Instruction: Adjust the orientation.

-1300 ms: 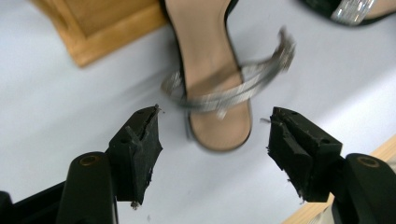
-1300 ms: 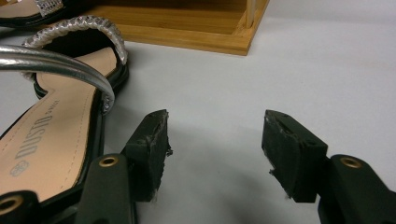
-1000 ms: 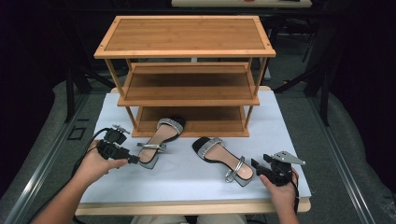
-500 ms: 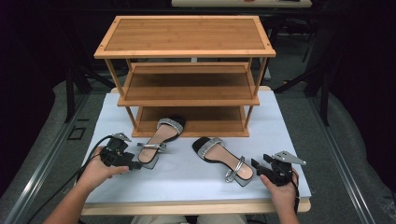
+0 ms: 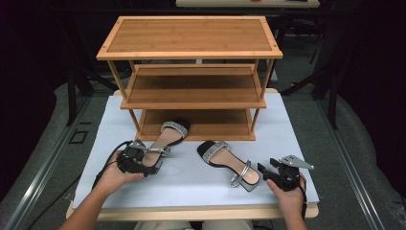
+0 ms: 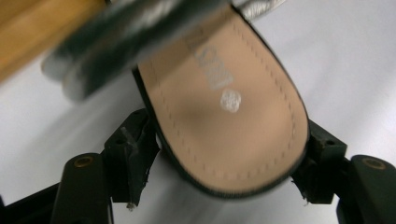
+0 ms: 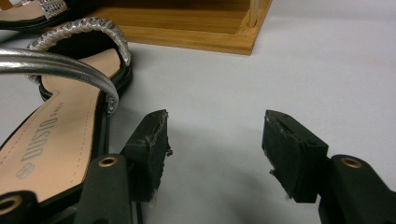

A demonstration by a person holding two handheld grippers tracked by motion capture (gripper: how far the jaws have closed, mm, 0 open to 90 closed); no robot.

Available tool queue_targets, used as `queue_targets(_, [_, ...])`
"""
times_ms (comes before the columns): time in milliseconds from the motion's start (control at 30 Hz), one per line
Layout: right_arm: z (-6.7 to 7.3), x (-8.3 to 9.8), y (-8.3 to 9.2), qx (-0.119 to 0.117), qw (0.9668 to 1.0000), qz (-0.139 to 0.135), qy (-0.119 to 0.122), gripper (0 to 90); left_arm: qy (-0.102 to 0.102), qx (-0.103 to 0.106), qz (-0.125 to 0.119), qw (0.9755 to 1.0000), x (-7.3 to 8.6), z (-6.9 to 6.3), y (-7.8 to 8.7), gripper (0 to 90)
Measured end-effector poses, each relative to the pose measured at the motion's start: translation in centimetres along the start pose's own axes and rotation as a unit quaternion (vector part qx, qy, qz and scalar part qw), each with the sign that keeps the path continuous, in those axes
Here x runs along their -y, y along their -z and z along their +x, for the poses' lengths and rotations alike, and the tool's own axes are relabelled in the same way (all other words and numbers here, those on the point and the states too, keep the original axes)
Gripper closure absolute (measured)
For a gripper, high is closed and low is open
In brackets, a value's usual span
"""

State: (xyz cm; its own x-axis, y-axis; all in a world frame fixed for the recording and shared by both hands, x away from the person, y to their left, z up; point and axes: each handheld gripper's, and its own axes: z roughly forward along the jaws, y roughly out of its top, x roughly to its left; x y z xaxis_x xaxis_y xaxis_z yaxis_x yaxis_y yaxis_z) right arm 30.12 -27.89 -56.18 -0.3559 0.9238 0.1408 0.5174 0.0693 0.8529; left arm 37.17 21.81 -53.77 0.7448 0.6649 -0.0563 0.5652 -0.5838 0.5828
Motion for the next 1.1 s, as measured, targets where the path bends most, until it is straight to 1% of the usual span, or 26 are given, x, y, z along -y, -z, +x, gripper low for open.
queue_targets(33, [0.0, 0.0, 0.0, 0.0, 1.0, 0.0, 0.0, 40.5, 0.0, 0.0, 0.0, 1.0, 0.0, 0.0, 0.0, 31.9])
queue_targets(67, [0.0, 0.0, 0.0, 0.0, 1.0, -0.001, -0.002, 40.5, -0.006, -0.001, -0.005, 1.0, -0.2, -0.4, 0.0, 31.9])
queue_targets(100, [0.0, 0.0, 0.0, 0.0, 1.0, 0.0, -0.001, 40.5, -0.006, -0.001, -0.005, 1.0, -0.2, -0.4, 0.0, 31.8])
queue_targets(300, [0.0, 0.0, 0.0, 0.001, 1.0, 0.001, 0.001, 40.5, -0.023, -0.001, -0.003, 0.9997, -0.6, -1.5, -0.2, 31.1])
queue_targets(333, [0.0, 0.0, 0.0, 0.001, 1.0, 0.001, 0.001, 40.5, -0.023, 0.001, -0.005, 0.9997, -0.6, -1.7, -0.3, 30.9])
queue_targets(367, [0.0, 0.0, 0.0, 0.001, 1.0, 0.0, 0.001, 40.5, -0.029, 0.011, -0.009, 0.9995, -0.5, -2.0, -0.3, 30.8])
queue_targets(400, [0.0, 0.0, 0.0, 0.001, 1.0, 0.0, 0.0, 40.5, -0.032, 0.016, -0.009, 0.9993, -0.6, -2.1, -0.3, 30.8])
queue_targets(467, [0.0, 0.0, 0.0, 0.0, 1.0, 0.0, 0.0, 40.5, -0.032, 0.017, -0.008, 0.9993, -0.6, -2.2, -0.2, 30.9])
queue_targets(500, [0.0, 0.0, 0.0, 0.0, 1.0, -0.001, -0.001, 40.5, -0.033, 0.012, -0.007, 0.9994, -0.6, -2.2, -0.2, 31.3])
queue_targets(533, [0.0, 0.0, 0.0, 0.0, 1.0, -0.001, -0.002, 40.5, -0.037, 0.012, -0.003, 0.9992, -0.7, -2.2, -0.1, 31.9])
queue_targets(567, [0.0, 0.0, 0.0, -0.001, 1.0, -0.001, -0.001, 40.5, -0.037, 0.012, -0.003, 0.9992, -0.7, -2.2, -0.1, 32.3])
queue_targets(667, [0.0, 0.0, 0.0, 0.0, 1.0, -0.001, -0.001, 40.5, -0.052, 0.003, -0.001, 0.9987, -0.7, -2.3, -0.1, 32.7])
queue_targets(700, [0.0, 0.0, 0.0, 0.0, 1.0, -0.001, -0.001, 40.5, -0.054, 0.004, 0.001, 0.9985, -0.8, -2.3, 0.0, 32.8])
queue_targets(733, [0.0, 0.0, 0.0, -0.001, 1.0, 0.001, -0.002, 40.5, -0.054, 0.001, 0.0, 0.9985, -0.9, -2.3, 0.0, 32.9])
queue_targets(833, [0.0, 0.0, 0.0, 0.0, 1.0, 0.0, -0.001, 40.6, -0.049, 0.009, -0.007, 0.9987, -1.5, -2.1, 0.3, 33.1])
queue_targets(867, [0.0, -0.1, 0.1, 0.004, 0.9999, 0.009, 0.003, 40.6, -0.054, 0.007, -0.016, 0.9984, -2.0, -1.9, 0.5, 33.3])
queue_targets(900, [0.0, -0.1, 0.1, 0.004, 0.9999, 0.009, 0.003, 40.6, -0.054, 0.007, -0.016, 0.9984, -2.0, -1.9, 0.5, 33.4])
queue_targets(967, [0.0, -0.1, 0.1, 0.004, 0.9999, 0.01, 0.003, 40.6, -0.043, 0.01, -0.029, 0.9986, -3.0, -1.7, 0.7, 33.5])
queue_targets(1000, [0.0, -0.1, 0.1, 0.004, 0.9999, 0.01, 0.003, 40.6, -0.043, 0.01, -0.031, 0.9985, -3.4, -1.5, 0.7, 33.6])
queue_targets(1033, [0.0, 0.0, 0.0, 0.002, 1.0, 0.002, 0.001, 40.7, -0.041, 0.009, -0.032, 0.9986, -3.8, -1.4, 0.6, 33.7])
queue_targets(1067, [0.0, -0.1, 0.1, 0.004, 0.9999, 0.01, 0.003, 40.6, -0.042, 0.007, -0.031, 0.9986, -4.3, -1.3, 0.5, 33.7])
queue_targets(1100, [0.0, -0.1, 0.1, 0.004, 0.9999, 0.01, 0.003, 40.6, -0.042, 0.007, -0.031, 0.9986, -4.3, -1.3, 0.5, 33.8])
